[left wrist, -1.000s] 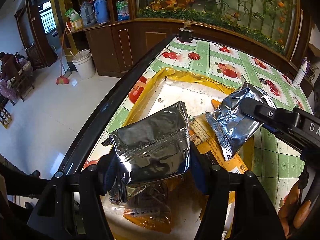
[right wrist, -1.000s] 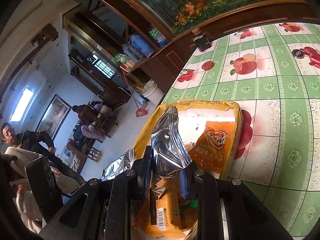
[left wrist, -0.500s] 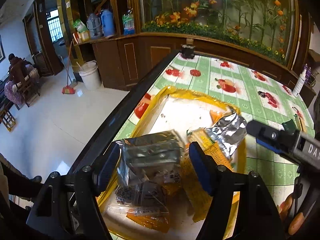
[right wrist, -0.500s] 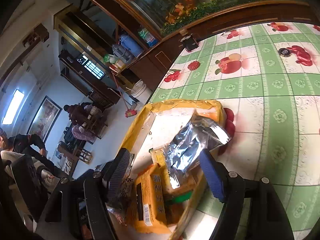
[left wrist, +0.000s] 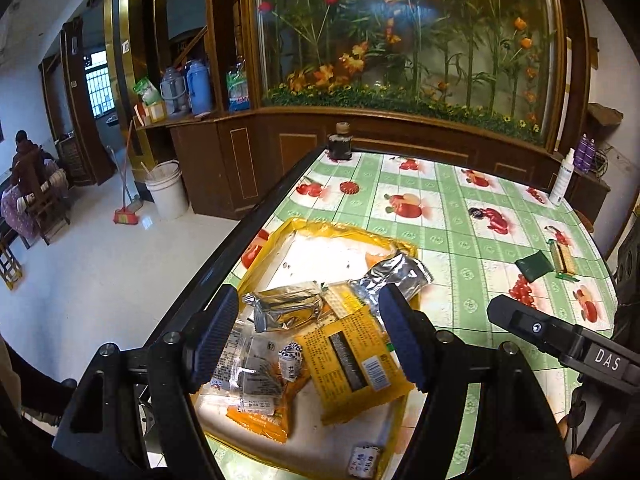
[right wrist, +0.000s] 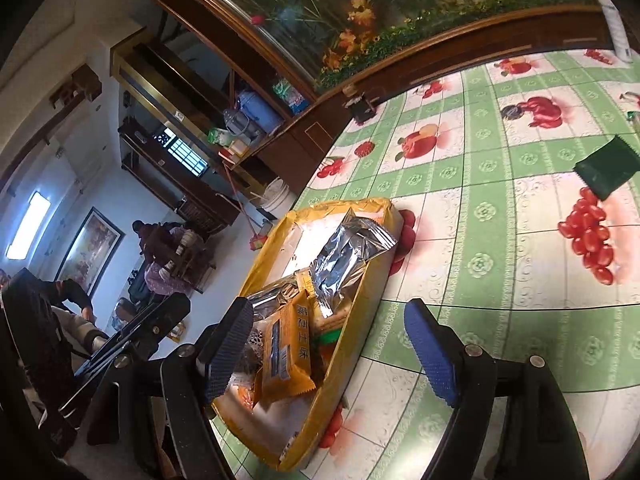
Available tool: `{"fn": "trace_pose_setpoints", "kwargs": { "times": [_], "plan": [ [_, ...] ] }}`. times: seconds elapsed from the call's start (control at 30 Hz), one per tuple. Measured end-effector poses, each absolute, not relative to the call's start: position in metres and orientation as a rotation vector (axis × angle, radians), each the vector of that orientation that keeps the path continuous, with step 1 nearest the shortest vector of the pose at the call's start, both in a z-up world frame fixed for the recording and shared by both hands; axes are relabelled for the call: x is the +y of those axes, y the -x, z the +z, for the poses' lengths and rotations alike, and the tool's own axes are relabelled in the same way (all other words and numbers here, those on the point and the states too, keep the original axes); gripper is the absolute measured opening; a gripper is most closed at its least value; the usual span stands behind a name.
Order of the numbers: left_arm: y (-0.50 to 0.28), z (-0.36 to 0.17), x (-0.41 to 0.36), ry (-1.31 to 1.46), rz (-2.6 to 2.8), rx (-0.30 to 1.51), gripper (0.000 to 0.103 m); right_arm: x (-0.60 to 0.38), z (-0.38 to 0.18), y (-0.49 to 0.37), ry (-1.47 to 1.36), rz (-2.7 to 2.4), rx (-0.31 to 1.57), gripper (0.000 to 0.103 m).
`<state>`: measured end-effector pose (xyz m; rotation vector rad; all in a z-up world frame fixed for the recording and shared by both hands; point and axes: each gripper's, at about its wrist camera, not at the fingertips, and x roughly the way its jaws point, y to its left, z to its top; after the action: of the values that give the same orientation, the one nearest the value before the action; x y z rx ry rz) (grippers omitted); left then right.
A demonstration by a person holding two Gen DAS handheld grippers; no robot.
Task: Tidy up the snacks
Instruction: 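Move both open tools back over the remaining snacks on the table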
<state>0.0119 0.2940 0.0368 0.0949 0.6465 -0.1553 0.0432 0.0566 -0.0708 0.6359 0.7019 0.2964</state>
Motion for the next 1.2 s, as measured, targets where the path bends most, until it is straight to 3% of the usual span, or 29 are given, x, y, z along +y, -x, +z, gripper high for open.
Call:
{"fn": "trace_pose_setpoints", "kwargs": {
  "times": [0.67, 1.2],
  "plan": [
    [0.027, 0.052, 0.294, -0.096, -0.167, 0.589, 0.076, 0.07, -0.035, 0.006, -0.452, 0.307, 0.617, 0.083],
    [0.021, 0.028, 0.197, -0.16, -0.446, 0.702, 0.077, -0.082, -0.085, 0.063, -0.593, -0.094, 0.662, 0.084]
  ]
}}
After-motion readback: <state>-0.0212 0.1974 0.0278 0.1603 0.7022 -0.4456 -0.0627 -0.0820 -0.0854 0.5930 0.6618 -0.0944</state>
